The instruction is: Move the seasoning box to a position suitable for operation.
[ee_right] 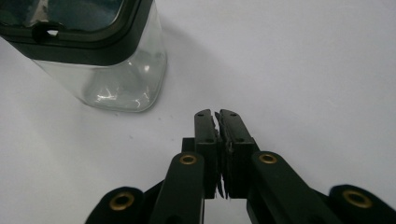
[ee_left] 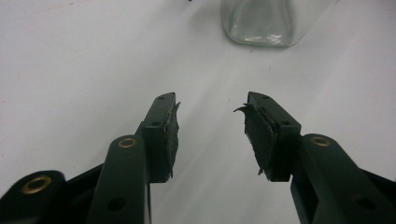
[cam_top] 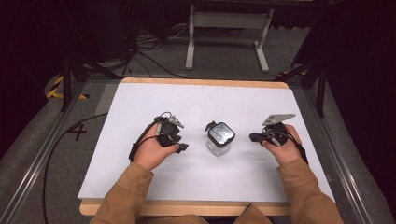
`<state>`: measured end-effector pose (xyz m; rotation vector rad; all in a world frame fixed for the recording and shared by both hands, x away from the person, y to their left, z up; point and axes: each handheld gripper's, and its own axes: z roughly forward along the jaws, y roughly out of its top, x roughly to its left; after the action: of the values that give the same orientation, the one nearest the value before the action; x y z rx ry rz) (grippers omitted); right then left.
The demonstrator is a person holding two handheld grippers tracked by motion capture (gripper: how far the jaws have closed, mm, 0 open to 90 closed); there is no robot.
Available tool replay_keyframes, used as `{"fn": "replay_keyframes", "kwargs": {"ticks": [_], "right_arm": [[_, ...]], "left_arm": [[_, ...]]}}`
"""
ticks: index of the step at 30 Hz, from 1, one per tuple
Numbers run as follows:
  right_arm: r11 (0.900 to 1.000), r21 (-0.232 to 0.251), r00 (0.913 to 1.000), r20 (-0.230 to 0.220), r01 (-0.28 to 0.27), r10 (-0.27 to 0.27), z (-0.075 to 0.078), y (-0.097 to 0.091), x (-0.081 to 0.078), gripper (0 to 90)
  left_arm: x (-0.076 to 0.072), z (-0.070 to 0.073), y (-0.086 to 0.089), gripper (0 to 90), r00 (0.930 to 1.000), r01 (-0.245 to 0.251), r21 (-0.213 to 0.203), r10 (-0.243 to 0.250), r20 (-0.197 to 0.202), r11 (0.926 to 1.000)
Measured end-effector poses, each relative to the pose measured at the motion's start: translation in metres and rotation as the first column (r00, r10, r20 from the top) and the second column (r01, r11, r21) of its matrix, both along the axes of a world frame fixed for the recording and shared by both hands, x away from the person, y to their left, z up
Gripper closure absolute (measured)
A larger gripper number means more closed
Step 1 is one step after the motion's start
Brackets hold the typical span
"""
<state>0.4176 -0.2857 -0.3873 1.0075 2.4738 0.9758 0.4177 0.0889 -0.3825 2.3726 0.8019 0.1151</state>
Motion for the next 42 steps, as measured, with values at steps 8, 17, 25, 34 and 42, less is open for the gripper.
{"fn": "replay_keyframes", "kwargs": {"ticks": [8, 17, 25, 34, 42], "right_arm": [[0.9997, 0.012, 0.9998, 0.001, -0.021, 0.021, 0.000, 0.004, 0.000, 90.0], [0.9918, 0.070, 0.9942, -0.005, -0.107, 0.107, -0.006, 0.011, 0.012, 90.0], [0.9753, 0.178, 0.9912, 0.034, -0.132, 0.128, -0.011, 0.023, 0.025, 90.0], [0.9813, 0.134, 0.9903, 0.027, -0.139, 0.136, -0.023, 0.041, 0.025, 90.0], [0.9834, 0.115, 0.9896, -0.015, -0.140, 0.143, -0.025, 0.042, 0.019, 90.0]], "left_arm": [[-0.001, 0.000, 0.001, 49.0, 0.9999, -0.003, 0.001, 0.003, 0.010, 1.0000], [-0.005, 0.001, 0.005, 35.5, 0.9989, 0.022, -0.050, -0.020, 0.043, 0.9985], [-0.006, -0.002, 0.006, 36.2, 0.9975, 0.060, -0.069, -0.057, 0.042, 0.9958], [-0.006, -0.003, 0.001, 36.6, 0.9968, 0.073, -0.079, -0.070, 0.040, 0.9942], [-0.004, -0.003, 0.001, 37.3, 0.9964, 0.075, -0.103, -0.070, 0.049, 0.9919]]}}
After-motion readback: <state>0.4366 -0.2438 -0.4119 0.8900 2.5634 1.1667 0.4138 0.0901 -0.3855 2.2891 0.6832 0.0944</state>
